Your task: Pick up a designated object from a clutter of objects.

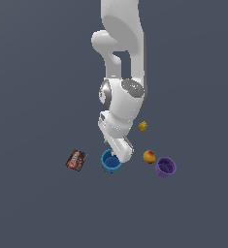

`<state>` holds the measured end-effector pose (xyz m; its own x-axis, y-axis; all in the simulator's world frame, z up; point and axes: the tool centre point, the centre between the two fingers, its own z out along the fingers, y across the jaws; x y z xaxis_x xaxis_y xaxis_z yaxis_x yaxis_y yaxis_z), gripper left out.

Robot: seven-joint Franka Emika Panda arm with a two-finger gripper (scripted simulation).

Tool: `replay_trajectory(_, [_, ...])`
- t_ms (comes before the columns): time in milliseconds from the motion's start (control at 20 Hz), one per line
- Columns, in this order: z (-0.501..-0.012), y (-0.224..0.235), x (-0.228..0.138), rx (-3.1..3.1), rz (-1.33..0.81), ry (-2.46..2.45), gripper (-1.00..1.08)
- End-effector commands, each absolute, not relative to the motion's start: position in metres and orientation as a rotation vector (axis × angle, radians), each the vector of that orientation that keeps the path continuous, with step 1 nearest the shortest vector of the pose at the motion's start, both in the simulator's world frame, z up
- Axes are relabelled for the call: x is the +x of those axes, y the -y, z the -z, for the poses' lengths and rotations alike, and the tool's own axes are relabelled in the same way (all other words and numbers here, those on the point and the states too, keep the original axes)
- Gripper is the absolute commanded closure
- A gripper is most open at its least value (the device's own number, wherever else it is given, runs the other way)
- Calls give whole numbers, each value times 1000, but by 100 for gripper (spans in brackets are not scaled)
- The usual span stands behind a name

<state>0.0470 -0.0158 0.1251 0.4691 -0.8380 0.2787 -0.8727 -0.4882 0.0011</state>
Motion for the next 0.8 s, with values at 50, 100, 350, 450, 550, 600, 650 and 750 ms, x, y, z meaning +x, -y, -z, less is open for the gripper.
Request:
replay_trajectory(50, [-115,19,48,2566,-364,1507,-20])
replay_trajectory(100, [-111,19,48,2566,-364,1507,-20])
replay_trajectory(350, [-100,22,49,2566,-364,1508,-20])
replay_trajectory(450, [-100,22,49,2565,-364,1508,108])
replay_trajectory(550, [-100,22,49,2565,-364,1508,108])
replay_trajectory(600, [-100,22,49,2565,-364,1508,108])
replay_trajectory(650, [-100,22,49,2565,-364,1508,108])
replay_trajectory(750, [-100,22,49,2565,-364,1508,108])
